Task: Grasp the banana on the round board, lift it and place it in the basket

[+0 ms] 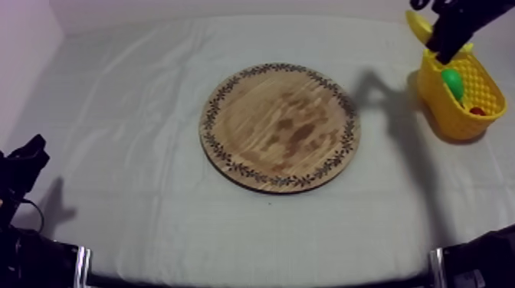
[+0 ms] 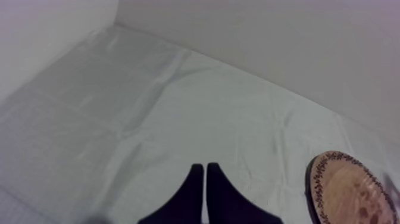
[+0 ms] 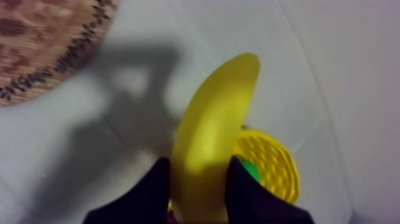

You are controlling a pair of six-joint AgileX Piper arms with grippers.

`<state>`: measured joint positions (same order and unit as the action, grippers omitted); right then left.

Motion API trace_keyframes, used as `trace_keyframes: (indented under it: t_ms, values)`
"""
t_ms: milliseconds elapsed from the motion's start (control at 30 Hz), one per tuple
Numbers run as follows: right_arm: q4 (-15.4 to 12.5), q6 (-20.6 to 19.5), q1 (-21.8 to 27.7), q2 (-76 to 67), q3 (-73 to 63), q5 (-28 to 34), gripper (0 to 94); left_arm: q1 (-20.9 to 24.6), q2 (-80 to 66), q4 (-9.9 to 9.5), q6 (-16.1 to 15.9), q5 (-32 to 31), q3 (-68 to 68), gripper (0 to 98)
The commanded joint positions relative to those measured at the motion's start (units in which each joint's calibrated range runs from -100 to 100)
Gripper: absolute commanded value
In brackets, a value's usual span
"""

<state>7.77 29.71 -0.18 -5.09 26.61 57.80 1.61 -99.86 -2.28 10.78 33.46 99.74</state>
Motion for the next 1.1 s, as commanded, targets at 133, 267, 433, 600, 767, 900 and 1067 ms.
trace_keyframes:
  t_ms: [133, 267, 433, 600, 767, 900, 1067]
  values:
    - [-1.69, 2.29, 7.65, 2.68, -2.39, -0.77, 25.9, 0.02, 0.03, 0.01, -0.01, 0.0, 0.04, 0.1]
    - [-1.87, 2.4, 9.16, 5.31, -2.73, -1.98, 25.9, 0.02, 0.03, 0.01, -0.01, 0.0, 0.04, 0.1]
    - [-1.8, 1.92, 9.97, 8.61, -2.48, -3.55, 25.9, 0.02, 0.03, 0.01, -0.01, 0.0, 0.04, 0.1]
    - [-1.67, 1.56, 10.66, 11.27, -1.6, -5.14, 25.9, 0.02, 0.03, 0.01, -0.01, 0.0, 0.04, 0.1]
    - [-1.5, 1.29, 11.62, 13.33, -0.56, -6.78, 25.8, 0.02, 0.03, 0.01, -0.01, 0.0, 0.04, 0.1]
    - [-1.47, 1.29, 12.06, 14.28, 0.66, -7.51, 25.7, 0.02, 0.03, 0.01, -0.01, 0.0, 0.04, 0.1]
    - [-1.18, 0.9, 12.16, 14.79, 3.26, -9.13, 25.9, 0.02, 0.03, 0.01, -0.01, 0.0, 0.04, 0.1]
